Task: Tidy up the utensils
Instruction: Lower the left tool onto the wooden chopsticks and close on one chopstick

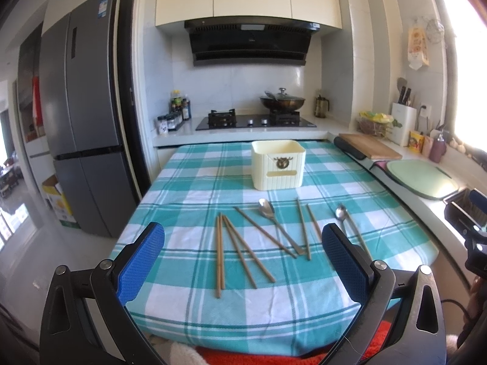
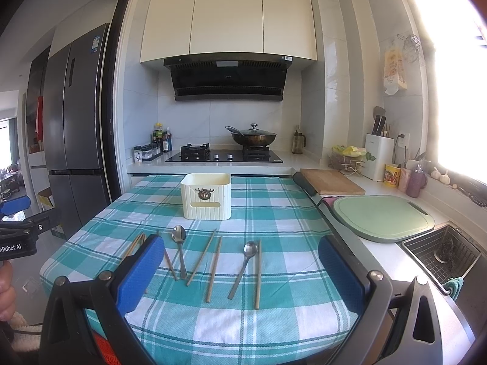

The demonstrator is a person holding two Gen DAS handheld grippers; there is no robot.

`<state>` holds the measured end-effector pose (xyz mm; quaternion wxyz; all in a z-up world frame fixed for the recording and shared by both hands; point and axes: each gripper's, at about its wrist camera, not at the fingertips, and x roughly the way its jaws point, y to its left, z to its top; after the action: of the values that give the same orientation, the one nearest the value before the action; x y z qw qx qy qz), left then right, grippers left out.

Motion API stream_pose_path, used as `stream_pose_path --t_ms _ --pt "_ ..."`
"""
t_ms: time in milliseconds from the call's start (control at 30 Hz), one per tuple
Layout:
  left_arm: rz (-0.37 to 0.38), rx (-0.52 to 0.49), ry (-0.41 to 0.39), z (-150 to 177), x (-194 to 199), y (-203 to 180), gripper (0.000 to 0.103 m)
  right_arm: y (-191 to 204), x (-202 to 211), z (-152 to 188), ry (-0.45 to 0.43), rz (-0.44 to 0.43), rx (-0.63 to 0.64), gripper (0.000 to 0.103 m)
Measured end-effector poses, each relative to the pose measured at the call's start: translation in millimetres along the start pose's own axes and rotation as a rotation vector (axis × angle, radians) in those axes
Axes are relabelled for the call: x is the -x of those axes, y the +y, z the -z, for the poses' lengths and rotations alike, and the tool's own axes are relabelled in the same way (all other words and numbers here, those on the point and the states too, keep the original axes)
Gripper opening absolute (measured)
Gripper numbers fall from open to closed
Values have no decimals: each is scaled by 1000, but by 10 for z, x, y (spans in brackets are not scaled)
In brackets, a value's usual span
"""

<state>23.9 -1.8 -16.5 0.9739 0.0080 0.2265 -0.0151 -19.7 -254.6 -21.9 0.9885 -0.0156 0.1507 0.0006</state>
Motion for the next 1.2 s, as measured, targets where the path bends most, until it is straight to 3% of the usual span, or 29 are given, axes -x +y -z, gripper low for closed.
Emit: stream_pose_path --t_ms 367,533,700,867,1000,1200 --pt "-21 15 70 -51 -312 124 103 -75 -246 -31 37 15 -8 103" --pt "-116 30 78 -162 -659 535 103 -225 -447 -77 55 55 -15 103" --pt "-126 62 189 -116 -1240 917 103 -514 -731 -114 82 135 -25 103" --pt "-105 32 343 177 -1954 938 103 -733 -1136 -22 167 202 -27 103" --pt "-88 37 429 401 -2394 906 103 -769 -1461 134 261 198 -45 103" --pt "-89 16 501 572 -2736 878 103 -593 -1783 356 368 162 4 103"
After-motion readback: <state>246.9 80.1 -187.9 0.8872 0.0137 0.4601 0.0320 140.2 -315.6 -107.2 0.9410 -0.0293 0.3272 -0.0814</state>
